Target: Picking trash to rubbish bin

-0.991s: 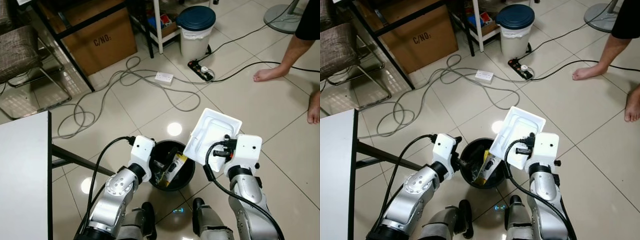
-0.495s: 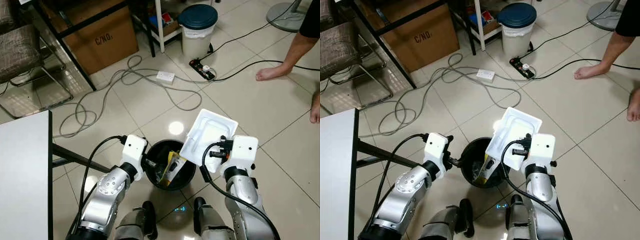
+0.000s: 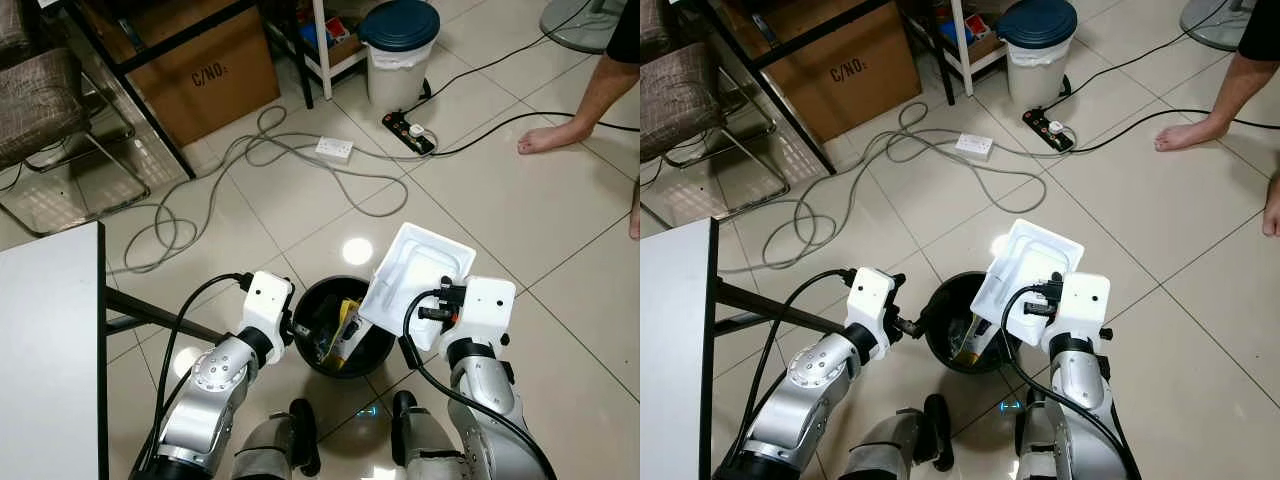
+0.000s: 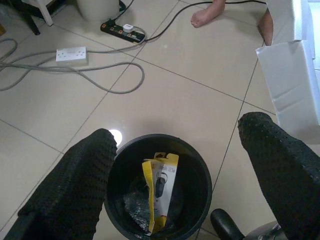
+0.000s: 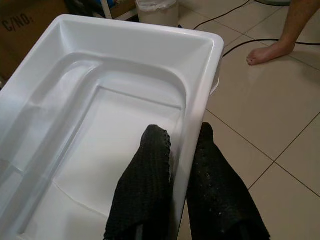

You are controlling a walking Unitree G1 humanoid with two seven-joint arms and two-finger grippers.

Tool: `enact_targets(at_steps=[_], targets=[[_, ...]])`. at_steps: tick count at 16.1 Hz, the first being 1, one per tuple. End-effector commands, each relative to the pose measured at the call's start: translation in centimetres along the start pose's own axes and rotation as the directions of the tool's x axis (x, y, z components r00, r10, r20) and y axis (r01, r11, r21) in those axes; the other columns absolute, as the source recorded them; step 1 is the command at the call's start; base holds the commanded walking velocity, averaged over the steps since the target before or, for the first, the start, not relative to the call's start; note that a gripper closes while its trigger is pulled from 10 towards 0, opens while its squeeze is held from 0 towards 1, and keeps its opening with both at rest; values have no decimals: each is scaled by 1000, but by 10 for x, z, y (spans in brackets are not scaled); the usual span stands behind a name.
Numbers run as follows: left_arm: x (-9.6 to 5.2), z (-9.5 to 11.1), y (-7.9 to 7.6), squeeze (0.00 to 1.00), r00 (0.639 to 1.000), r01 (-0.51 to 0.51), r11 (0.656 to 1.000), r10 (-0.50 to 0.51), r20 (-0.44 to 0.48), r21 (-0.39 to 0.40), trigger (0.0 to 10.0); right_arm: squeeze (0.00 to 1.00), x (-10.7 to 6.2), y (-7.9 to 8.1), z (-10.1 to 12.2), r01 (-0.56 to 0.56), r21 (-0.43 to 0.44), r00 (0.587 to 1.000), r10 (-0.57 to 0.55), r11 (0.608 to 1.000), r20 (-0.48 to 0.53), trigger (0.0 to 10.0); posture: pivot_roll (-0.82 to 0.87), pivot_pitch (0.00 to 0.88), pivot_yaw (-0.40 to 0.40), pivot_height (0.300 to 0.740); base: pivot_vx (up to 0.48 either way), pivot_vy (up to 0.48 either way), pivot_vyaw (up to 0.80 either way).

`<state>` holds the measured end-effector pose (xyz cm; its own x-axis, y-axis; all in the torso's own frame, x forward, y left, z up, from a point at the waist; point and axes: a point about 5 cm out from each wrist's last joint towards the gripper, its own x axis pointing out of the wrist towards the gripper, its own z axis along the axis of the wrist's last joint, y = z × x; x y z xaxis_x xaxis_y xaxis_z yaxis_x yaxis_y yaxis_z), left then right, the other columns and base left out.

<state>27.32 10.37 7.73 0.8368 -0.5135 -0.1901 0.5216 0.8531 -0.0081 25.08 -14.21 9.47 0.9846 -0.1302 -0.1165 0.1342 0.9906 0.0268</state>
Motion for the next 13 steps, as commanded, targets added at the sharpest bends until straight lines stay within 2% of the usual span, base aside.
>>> enact_targets(at_steps=[1, 7, 13], targets=[[-4, -4, 0, 0, 1000, 6, 1000, -6, -20, 4, 10000, 0, -4, 2, -5, 1, 6, 1000, -1, 1000, -15, 10000, -30, 337, 175, 740, 0, 0, 0], [-4, -4, -1, 0, 1000, 10, 1000, -10, -23, 4, 10000, 0, -5, 3, -5, 3, 7, 1000, -2, 1000, -16, 10000, -33, 339, 182, 740, 0, 0, 0], [-5, -6, -2, 0, 999, 16, 1000, -15, -30, 10, 10000, 0, -7, 3, -7, 5, 7, 1000, -5, 1000, -22, 10000, -37, 329, 189, 675, 0, 0, 0]])
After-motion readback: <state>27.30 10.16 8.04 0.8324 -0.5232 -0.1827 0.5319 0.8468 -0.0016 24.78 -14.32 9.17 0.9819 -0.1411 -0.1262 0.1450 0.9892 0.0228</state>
